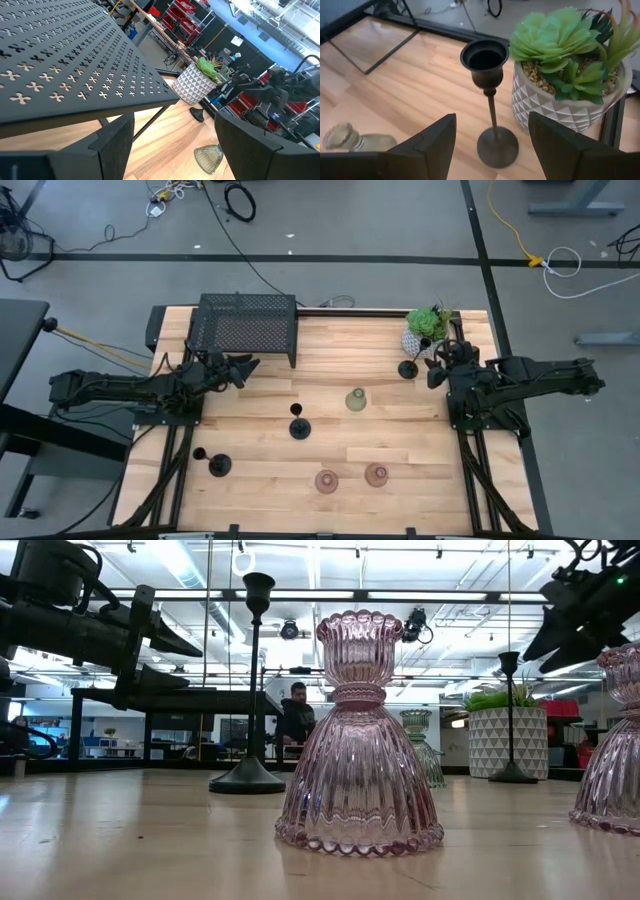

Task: Pick & Place candle stick holders
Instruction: Put the right black candle holder on the shelf

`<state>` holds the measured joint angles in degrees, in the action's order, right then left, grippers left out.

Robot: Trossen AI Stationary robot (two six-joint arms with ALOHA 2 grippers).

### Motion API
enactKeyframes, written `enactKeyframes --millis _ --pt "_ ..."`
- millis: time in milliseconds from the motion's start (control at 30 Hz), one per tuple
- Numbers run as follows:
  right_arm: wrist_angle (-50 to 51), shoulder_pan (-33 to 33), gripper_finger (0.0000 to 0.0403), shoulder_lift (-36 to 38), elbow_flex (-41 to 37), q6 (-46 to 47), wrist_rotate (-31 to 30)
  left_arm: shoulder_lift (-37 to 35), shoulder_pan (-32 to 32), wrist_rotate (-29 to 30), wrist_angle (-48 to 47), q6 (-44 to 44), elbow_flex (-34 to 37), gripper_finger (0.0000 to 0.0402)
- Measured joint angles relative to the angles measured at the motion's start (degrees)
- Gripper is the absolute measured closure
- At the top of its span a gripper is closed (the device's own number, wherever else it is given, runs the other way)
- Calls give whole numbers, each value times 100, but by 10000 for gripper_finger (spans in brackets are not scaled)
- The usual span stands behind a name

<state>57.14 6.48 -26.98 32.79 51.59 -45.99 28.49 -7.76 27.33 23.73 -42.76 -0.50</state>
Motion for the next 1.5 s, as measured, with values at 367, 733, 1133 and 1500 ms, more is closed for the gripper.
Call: enactKeyframes --millis 367,733,1133,1500 --pt "-646 -50 153 0 -382 13 -514 -2 -1 -20 0 -26 0 125" --pt "-1184 -318 163 0 -642 -137 -551 -2 2 -20 0 -7 1 125" --pt "-1670 -779 163 -142 -644 -661 -545 -1 1 -20 -2 -5 0 125" --pt "-2395 -1224 164 -648 -644 -1305 -121 -1 0 -20 0 -7 -1 125"
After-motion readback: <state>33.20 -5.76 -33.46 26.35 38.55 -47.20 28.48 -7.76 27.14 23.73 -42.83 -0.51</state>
